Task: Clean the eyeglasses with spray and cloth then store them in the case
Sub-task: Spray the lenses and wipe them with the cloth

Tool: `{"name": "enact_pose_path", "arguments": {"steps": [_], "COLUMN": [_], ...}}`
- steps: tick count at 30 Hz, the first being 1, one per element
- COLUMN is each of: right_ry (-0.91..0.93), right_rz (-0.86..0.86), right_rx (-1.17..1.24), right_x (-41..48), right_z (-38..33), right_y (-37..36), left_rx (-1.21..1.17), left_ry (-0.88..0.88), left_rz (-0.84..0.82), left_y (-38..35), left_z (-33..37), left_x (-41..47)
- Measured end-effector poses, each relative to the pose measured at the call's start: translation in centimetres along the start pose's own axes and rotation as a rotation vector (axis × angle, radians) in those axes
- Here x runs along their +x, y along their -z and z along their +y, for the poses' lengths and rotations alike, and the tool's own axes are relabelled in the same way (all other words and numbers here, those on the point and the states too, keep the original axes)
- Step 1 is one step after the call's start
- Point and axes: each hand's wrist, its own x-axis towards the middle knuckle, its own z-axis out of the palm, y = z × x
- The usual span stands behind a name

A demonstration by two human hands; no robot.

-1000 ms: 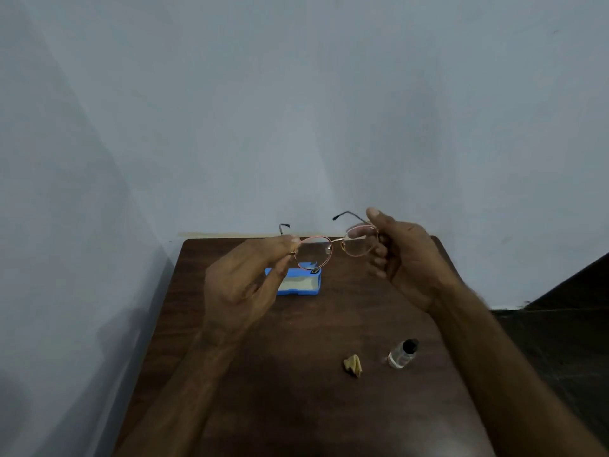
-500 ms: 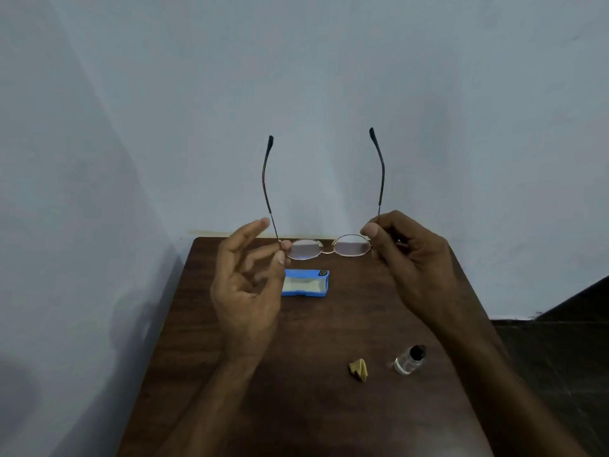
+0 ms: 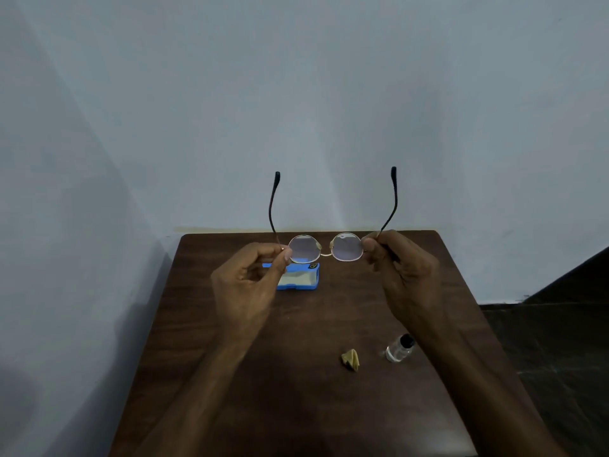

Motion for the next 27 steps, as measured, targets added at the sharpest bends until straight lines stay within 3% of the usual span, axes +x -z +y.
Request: {"name": "enact_pose_path", "arguments": {"steps": [6,11,15,18,22,27], "right_ry": [-0.154,-0.281,-0.388,-0.599,-0.902,-0.900], "right_rz": [-0.001,-0.140,-0.037,-0.037,-0.198,-0.225], "right_rx": [0.081,0.018,-0.039,-0.069,-0.013,-0.008], "right_x": [-1.1,-2.4,-4.8,-8.8,-15.1,-18.9], "right_z": [2.6,3.9,6.5,10.0,14.0,16.5], "right_y": [0.5,2.0,5.0,6.0,3.7,0.2], "left_rx": [0.032,0.085,0.080,0.097,0.137,0.128], "left_ry": [-0.105,-0.125,-0.079,-0.047,-0.041,-0.035], "left_rz": [-0.073,-0.129,-0.132,-0.137,-0.176,-0.177], "left_y": [-2.0,-3.0,-3.4,-3.4,-3.4,-3.4], "left_z": [-0.8,-1.5,-2.2,-2.7,-2.9,-2.7], "left_x": [-0.9,-1.5,-2.3,-3.0,-3.4,-3.3]}}
